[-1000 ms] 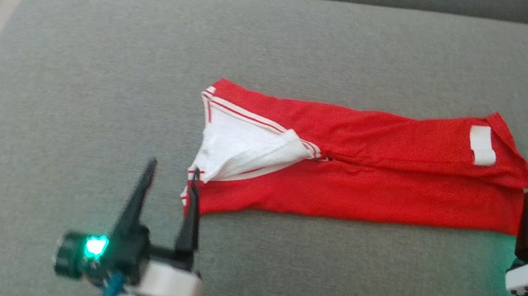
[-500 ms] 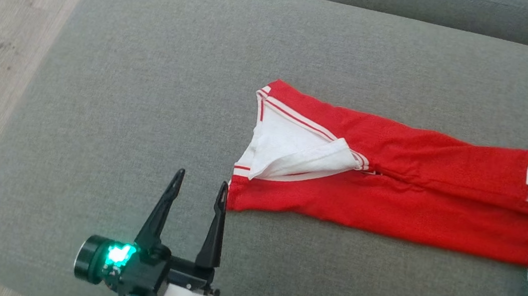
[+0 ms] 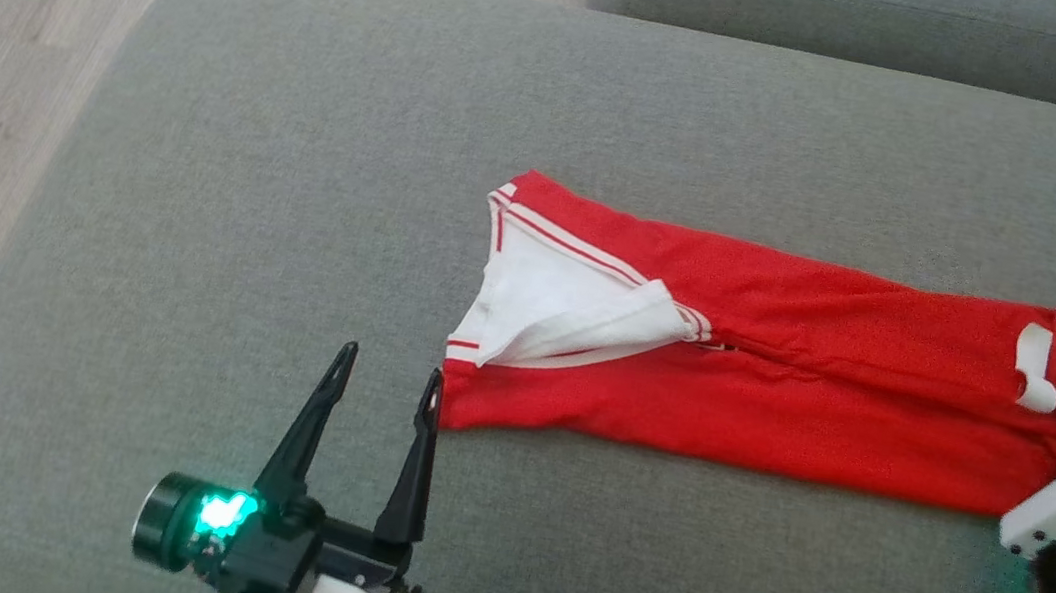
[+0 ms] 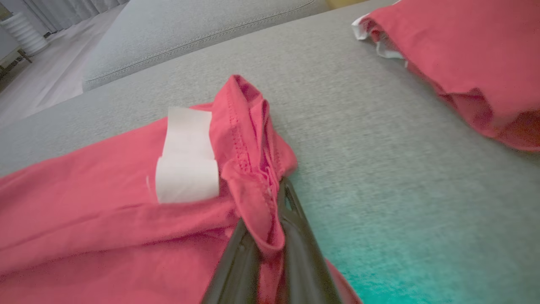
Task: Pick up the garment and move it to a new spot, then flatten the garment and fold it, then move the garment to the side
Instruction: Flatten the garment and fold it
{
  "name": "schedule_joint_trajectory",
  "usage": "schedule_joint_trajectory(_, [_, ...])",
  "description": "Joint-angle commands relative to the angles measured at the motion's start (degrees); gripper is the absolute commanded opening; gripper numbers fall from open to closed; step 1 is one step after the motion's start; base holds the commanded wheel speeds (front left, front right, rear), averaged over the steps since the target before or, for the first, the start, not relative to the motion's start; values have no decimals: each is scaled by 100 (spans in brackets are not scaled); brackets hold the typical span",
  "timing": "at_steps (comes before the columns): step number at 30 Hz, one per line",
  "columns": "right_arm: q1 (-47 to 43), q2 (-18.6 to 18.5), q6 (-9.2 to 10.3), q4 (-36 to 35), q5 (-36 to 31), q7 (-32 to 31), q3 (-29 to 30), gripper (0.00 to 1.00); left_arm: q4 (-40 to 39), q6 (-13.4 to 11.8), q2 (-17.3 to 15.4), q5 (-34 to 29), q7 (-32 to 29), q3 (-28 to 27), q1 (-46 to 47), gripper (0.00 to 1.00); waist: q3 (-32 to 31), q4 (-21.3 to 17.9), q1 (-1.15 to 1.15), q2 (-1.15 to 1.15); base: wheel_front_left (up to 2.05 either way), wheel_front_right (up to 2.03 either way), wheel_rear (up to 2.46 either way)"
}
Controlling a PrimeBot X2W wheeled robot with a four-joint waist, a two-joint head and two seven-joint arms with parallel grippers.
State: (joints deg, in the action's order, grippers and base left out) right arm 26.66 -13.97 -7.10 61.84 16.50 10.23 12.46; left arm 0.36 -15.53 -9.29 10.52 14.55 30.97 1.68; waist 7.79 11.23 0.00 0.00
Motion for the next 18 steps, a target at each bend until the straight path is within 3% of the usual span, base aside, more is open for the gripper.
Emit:
schedule_joint_trajectory(1, [56,-142,-39,-52,-74,79,-72,0,-178,38,35,-56,44,-243,21,100,-59,-76,0,0,0,0,0])
schedule_joint_trajectory(6, [281,-813,-39,-53,-200,33,402,0,-200,143,114,-138,44,-438,-129,100,-194,-319,0,0,0,0,0])
schedule_joint_trajectory(9, [480,-807,-39,-185,-36,-149,610,0,-200,208,160,-168,44,-503,-192,100,-247,-421,0,0,0,0,0])
schedule_joint_trajectory(13, [561,-273,-39,-696,485,-442,598,0,-189,289,212,-227,45,-574,-220,100,-316,-472,0,0,0,0,0])
schedule_joint_trajectory(18, [245,684,-39,-1956,1654,-1089,369,0,-198,379,280,-274,45,-650,-268,100,-427,-401,0,0,0,0,0])
